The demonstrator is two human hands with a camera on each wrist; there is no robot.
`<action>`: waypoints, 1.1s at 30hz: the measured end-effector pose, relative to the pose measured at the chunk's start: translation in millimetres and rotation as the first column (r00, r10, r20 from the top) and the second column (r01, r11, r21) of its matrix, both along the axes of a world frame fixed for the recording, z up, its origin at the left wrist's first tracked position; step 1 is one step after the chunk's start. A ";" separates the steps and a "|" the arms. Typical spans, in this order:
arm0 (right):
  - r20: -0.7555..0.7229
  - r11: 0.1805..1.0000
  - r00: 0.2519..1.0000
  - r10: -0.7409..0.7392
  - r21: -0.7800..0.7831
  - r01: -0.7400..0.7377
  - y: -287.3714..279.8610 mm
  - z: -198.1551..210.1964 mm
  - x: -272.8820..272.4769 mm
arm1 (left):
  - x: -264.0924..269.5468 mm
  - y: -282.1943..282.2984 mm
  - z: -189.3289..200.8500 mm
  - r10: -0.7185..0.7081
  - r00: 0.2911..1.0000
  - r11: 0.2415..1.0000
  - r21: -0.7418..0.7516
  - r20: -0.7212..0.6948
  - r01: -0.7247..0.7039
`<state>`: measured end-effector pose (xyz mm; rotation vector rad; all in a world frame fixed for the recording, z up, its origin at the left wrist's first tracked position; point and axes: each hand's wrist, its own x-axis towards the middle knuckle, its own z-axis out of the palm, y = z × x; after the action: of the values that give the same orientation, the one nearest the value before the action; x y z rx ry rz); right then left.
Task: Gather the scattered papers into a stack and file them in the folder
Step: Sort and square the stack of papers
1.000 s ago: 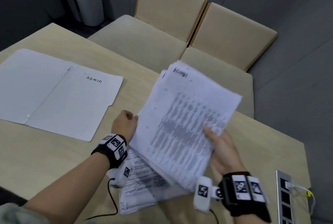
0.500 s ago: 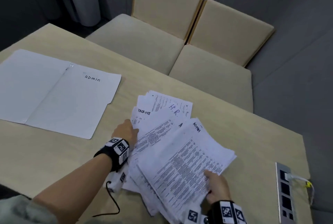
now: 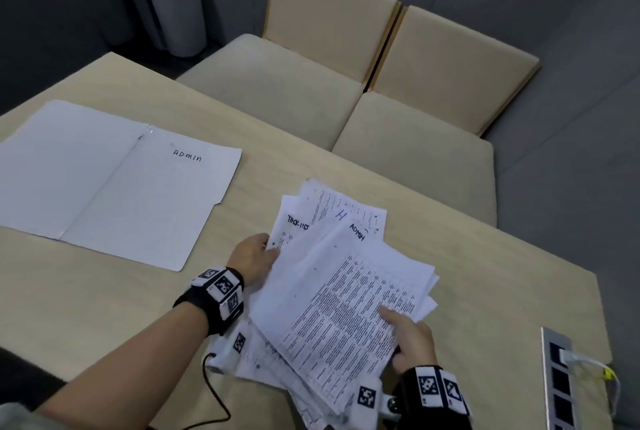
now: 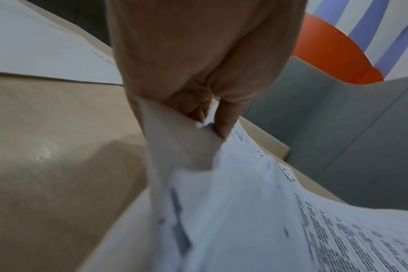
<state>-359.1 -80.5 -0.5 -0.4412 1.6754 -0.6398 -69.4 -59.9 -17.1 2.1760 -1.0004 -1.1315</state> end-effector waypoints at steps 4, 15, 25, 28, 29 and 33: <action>0.049 0.985 0.999 0.018 -0.174 -0.009 -12.6 4.7 -19.3 | 3.0 -6.7 -3.3 0.085 0.994 0.996 -0.031 0.072 -0.083; 0.279 0.981 0.957 0.074 -0.193 -0.020 -27.6 24.3 -60.3 | -2.0 -13.8 11.4 -0.011 1.000 0.912 -0.411 -0.022 0.002; 0.339 0.986 0.930 0.139 -0.139 -0.096 -31.2 16.2 -32.2 | -21.0 -22.8 27.1 0.188 0.790 0.969 -0.023 -0.584 -0.247; 0.325 0.983 0.945 0.037 -0.183 0.025 -30.9 18.3 -48.3 | -11.3 -26.0 3.2 0.139 0.975 0.988 0.043 0.171 -0.148; 0.348 0.981 0.938 -0.009 -0.178 0.075 -33.0 17.6 -59.8 | -12.7 -24.0 -2.0 0.042 0.933 0.987 0.129 0.358 -0.094; 0.420 0.942 0.902 -0.096 -0.254 0.218 -44.5 49.5 -92.2 | -25.6 -26.2 -13.9 -0.117 0.855 0.980 0.199 0.505 0.017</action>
<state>-451.3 -125.0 49.0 -0.3547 1.2304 -1.0386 -95.0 -86.1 -31.0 2.6990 -1.2357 -0.6940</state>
